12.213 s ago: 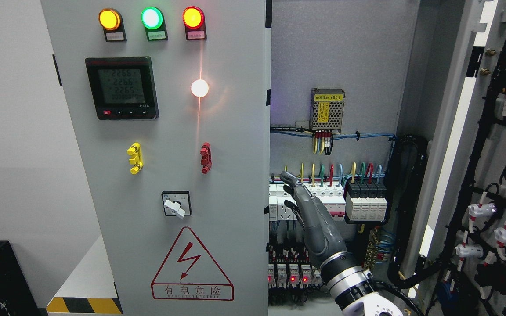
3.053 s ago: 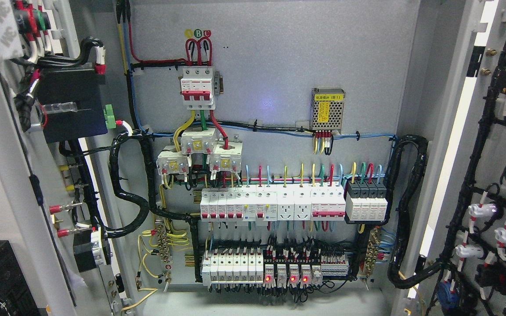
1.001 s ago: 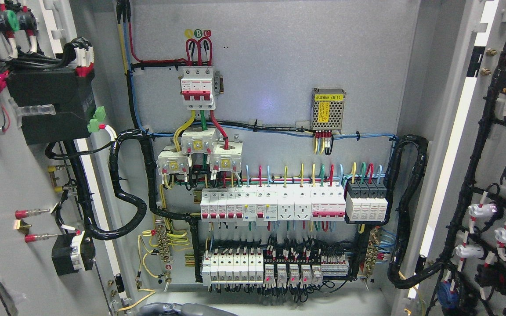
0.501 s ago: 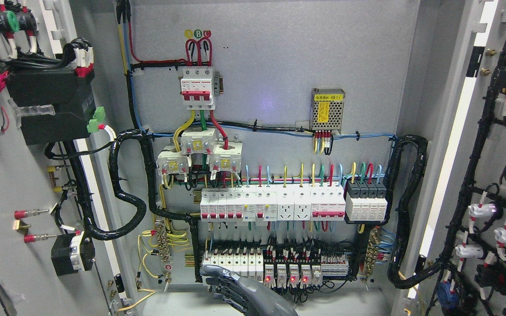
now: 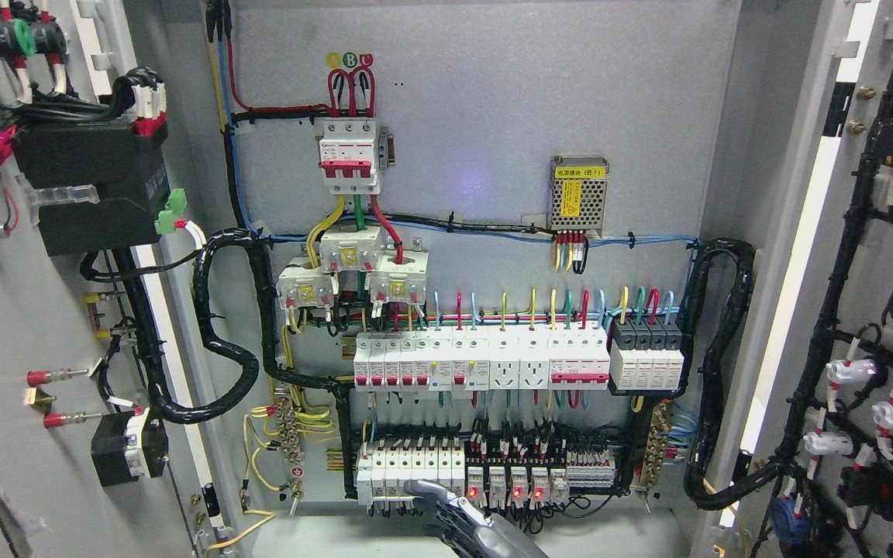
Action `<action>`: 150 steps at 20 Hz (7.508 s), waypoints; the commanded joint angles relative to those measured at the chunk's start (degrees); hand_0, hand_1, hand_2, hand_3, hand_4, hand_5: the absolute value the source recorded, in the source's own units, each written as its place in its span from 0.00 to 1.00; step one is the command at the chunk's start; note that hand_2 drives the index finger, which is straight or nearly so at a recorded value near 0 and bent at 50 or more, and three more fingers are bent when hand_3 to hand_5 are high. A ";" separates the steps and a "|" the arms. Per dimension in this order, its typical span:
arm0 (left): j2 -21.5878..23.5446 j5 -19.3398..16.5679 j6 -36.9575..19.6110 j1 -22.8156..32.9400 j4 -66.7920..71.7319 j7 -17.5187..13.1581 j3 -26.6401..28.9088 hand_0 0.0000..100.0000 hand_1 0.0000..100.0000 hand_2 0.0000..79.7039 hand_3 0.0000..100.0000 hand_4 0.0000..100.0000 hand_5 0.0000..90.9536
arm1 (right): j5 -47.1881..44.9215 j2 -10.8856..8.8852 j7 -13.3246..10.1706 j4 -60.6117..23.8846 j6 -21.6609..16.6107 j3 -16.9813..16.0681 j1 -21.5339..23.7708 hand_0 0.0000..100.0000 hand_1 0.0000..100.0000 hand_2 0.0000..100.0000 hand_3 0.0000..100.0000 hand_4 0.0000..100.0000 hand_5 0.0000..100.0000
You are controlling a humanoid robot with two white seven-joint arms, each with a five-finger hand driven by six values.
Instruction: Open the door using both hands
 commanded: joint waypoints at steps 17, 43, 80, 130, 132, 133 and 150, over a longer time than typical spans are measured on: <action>4.94 3.36 -4.49 -1.60 -30.94 -0.57 -5.76 0.00 0.00 0.00 0.00 0.00 0.00 | -0.59 -7.51 0.05 -16.99 -7.14 -9.06 23.67 0.19 0.00 0.00 0.00 0.00 0.00; -1.92 7.41 -20.48 -13.11 -31.30 -0.49 3.55 0.00 0.00 0.00 0.00 0.00 0.00 | -5.77 -2.24 -7.77 -14.88 -22.36 -28.04 29.65 0.19 0.00 0.00 0.00 0.00 0.00; 7.92 24.71 -27.08 -12.85 -31.04 -0.40 24.55 0.00 0.00 0.00 0.00 0.00 0.00 | -10.53 -11.11 -7.60 -15.23 -24.56 -37.27 31.76 0.19 0.00 0.00 0.00 0.00 0.00; 21.37 46.87 -22.42 -16.89 -8.27 -0.57 41.70 0.00 0.00 0.00 0.00 0.00 0.00 | -22.92 -10.94 -7.51 -13.56 -24.82 -46.68 36.94 0.19 0.00 0.00 0.00 0.00 0.00; 21.46 46.78 -22.42 -16.98 -8.19 -0.57 41.70 0.00 0.00 0.00 0.00 0.00 0.00 | -22.92 -10.85 -7.60 -13.65 -24.82 -47.12 37.03 0.19 0.00 0.00 0.00 0.00 0.00; 21.46 46.87 -22.42 -17.33 -8.10 -0.57 41.70 0.00 0.00 0.00 0.00 0.00 0.00 | -22.92 -10.94 -7.51 -13.56 -24.82 -47.29 37.20 0.19 0.00 0.00 0.00 0.00 0.00; 21.37 47.40 -21.10 -18.74 -10.02 -0.57 39.59 0.00 0.00 0.00 0.00 0.00 0.00 | -22.92 -11.29 -7.24 -14.00 -25.00 -48.17 38.52 0.19 0.00 0.00 0.00 0.00 0.00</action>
